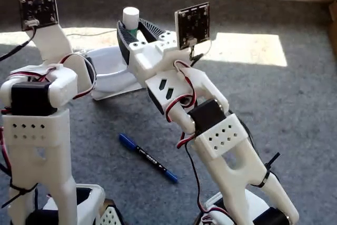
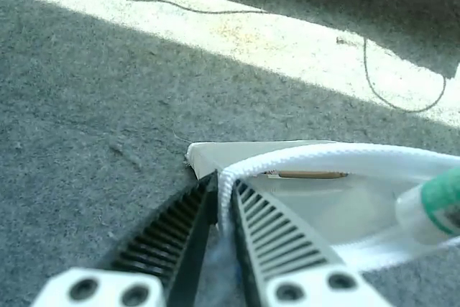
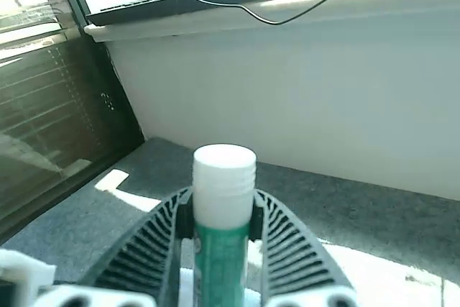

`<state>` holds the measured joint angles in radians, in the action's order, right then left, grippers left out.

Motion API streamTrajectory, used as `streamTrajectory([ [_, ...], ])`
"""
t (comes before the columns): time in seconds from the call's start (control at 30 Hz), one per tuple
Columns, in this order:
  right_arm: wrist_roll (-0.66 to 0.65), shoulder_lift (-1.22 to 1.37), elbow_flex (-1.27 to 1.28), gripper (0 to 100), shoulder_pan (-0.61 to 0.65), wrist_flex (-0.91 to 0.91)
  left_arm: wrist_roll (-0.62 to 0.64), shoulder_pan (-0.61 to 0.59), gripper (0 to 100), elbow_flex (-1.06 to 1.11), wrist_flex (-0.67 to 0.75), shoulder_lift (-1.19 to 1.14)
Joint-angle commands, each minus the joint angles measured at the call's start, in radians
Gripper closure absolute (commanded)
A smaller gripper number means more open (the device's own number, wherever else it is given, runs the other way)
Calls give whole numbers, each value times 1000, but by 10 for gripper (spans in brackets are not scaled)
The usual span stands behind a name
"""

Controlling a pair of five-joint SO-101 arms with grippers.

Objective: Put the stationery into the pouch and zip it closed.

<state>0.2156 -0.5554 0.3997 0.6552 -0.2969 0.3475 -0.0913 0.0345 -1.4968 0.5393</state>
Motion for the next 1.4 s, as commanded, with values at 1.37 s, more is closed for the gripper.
streamTrajectory([
  [1.37, -235, -366, 398, 818, 88, 64, 8, -45, 993, 1, 20, 21],
])
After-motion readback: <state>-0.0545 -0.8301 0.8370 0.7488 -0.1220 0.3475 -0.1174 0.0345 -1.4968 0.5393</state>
